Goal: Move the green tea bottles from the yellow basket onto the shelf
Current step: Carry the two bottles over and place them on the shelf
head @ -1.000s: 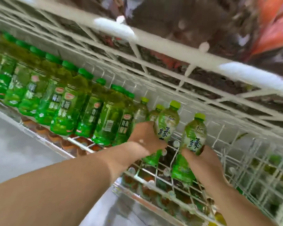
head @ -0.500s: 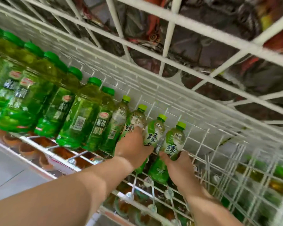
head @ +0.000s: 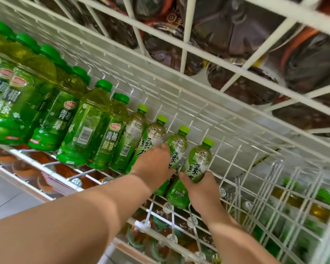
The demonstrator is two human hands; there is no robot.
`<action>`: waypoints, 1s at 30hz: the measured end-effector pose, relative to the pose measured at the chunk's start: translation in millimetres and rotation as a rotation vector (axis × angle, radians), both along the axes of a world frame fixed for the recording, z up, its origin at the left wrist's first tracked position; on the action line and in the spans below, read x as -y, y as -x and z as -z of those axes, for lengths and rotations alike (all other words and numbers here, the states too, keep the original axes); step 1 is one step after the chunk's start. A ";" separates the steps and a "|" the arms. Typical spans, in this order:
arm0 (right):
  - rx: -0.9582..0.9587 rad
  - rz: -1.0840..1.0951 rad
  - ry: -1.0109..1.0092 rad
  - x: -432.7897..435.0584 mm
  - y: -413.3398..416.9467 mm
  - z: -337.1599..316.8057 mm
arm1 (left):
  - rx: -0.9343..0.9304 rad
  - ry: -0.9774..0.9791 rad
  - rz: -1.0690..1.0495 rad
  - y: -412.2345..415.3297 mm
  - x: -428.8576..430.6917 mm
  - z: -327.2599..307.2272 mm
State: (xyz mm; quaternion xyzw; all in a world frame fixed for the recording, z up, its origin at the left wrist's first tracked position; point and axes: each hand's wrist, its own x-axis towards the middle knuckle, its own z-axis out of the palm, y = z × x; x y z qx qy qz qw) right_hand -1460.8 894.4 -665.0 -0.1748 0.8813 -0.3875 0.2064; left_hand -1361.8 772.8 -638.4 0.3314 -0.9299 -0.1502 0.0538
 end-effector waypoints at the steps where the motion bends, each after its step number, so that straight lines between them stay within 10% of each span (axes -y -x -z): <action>1: -0.003 -0.001 -0.010 1.4 -0.2 -0.6 | 0.026 -0.001 -0.005 2.0 -0.8 0.8; 17: 0.107 -0.033 -0.210 -13.6 -2.1 -38.4 | 0.159 -0.055 0.045 -30.0 -12.4 -19.6; 30: -0.383 -0.446 -0.628 -48.1 -85.1 -166.8 | 0.398 0.183 0.272 -120.1 -33.5 -148.4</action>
